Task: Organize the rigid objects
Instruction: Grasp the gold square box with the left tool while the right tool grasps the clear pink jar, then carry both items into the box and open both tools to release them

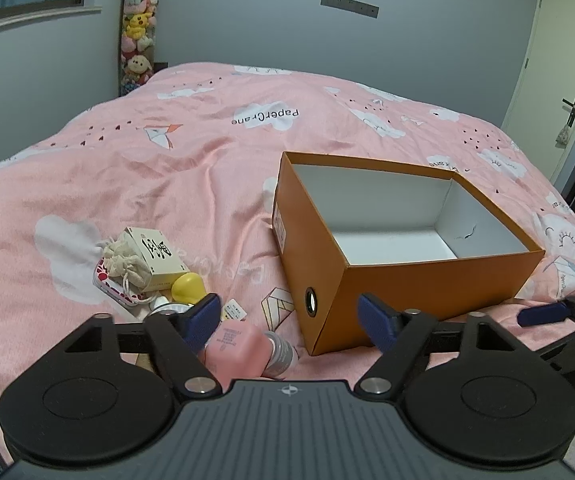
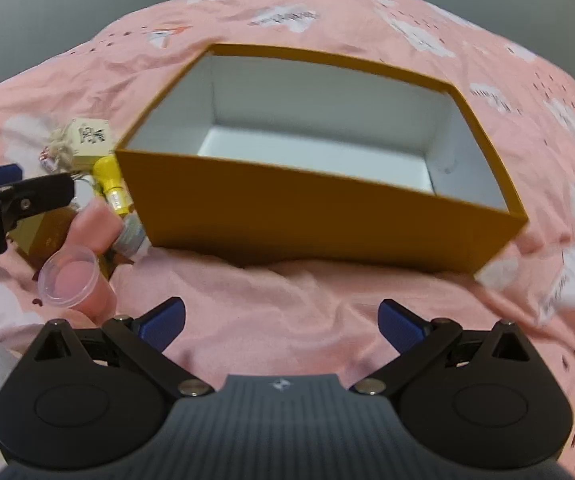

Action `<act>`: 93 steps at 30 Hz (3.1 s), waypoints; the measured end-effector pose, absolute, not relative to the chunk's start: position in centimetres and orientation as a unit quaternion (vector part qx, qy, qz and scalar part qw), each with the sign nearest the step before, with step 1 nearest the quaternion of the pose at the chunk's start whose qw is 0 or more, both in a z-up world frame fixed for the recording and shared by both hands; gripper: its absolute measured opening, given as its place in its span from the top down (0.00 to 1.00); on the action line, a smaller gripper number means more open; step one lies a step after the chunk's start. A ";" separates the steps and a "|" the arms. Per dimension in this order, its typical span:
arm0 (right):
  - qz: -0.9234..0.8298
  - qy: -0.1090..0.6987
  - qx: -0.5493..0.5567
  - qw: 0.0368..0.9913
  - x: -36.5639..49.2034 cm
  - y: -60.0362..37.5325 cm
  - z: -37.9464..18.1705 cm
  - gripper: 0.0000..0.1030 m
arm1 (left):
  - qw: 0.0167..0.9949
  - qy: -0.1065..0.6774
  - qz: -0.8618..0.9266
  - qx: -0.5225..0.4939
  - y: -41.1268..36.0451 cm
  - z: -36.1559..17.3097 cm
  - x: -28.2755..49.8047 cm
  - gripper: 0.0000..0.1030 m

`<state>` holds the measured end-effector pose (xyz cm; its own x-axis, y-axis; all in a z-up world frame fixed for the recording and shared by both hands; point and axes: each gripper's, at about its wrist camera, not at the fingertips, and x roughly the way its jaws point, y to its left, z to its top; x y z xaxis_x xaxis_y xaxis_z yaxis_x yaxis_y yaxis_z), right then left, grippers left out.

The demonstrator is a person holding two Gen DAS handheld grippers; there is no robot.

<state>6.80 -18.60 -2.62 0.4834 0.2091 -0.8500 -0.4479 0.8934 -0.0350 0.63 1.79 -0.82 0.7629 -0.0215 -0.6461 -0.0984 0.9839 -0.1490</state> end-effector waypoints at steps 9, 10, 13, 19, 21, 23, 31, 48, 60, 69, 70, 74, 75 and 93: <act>0.287 0.442 -0.152 0.836 8.4 -15.6 -0.7 0.11 | 0.908 0.406 0.022 -0.105 4.6 -1.6 1.1 0.27; 0.301 0.450 -0.146 0.828 8.8 -15.1 -0.7 0.16 | 0.904 0.413 0.018 -0.107 4.9 -1.7 1.1 0.27; 0.344 0.470 -0.142 0.801 9.2 -13.5 -1.4 0.31 | 0.896 0.432 0.005 -0.103 5.6 -2.0 0.9 0.29; 0.398 0.508 -0.150 0.749 9.2 -10.6 -3.3 0.40 | 0.877 0.465 0.030 -0.116 7.7 -2.8 0.5 0.29; 0.413 0.526 -0.148 0.729 9.3 -9.9 -4.1 0.40 | 0.874 0.470 0.050 -0.108 8.2 -3.0 0.4 0.25; 0.421 0.538 -0.156 0.713 9.5 -9.2 -4.6 0.39 | 0.874 0.474 0.062 -0.088 8.4 -3.3 0.6 0.22; 0.457 0.546 -0.192 0.675 10.1 -6.0 -4.8 0.27 | 0.864 0.496 0.050 -0.072 8.5 -4.7 2.5 0.20; 0.477 0.547 -0.271 0.632 8.4 -1.2 -7.3 0.26 | 0.854 0.513 0.038 -0.084 8.9 -6.4 3.2 0.42; 0.472 0.555 -0.263 0.632 8.1 -1.1 -8.3 0.36 | 0.860 0.504 0.040 -0.077 8.6 -6.5 2.9 0.46; 0.469 0.522 -0.230 0.674 8.2 -3.7 -4.6 0.36 | 0.874 0.474 0.045 -0.097 8.7 -4.2 1.6 0.51; 0.469 0.517 -0.226 0.679 8.2 -4.1 -4.1 0.36 | 0.877 0.469 0.044 -0.098 8.5 -3.9 1.5 0.51; 0.468 0.497 -0.195 0.704 8.3 -6.0 -1.6 0.36 | 0.888 0.446 0.045 -0.102 7.8 -2.6 1.2 0.51; 0.469 0.494 -0.183 0.709 8.5 -6.6 -1.0 0.36 | 0.891 0.439 0.046 -0.102 7.7 -2.2 1.1 0.51; 0.329 0.393 -0.050 0.857 14.5 -17.3 8.5 0.36 | 0.949 0.302 -0.058 -0.073 0.4 4.7 6.6 0.51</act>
<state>14.47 -17.31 8.51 0.4746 0.5250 -0.7065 -0.6033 0.7785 0.1732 6.59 0.37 4.68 0.8109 -0.1541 -0.5645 0.0664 0.9827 -0.1729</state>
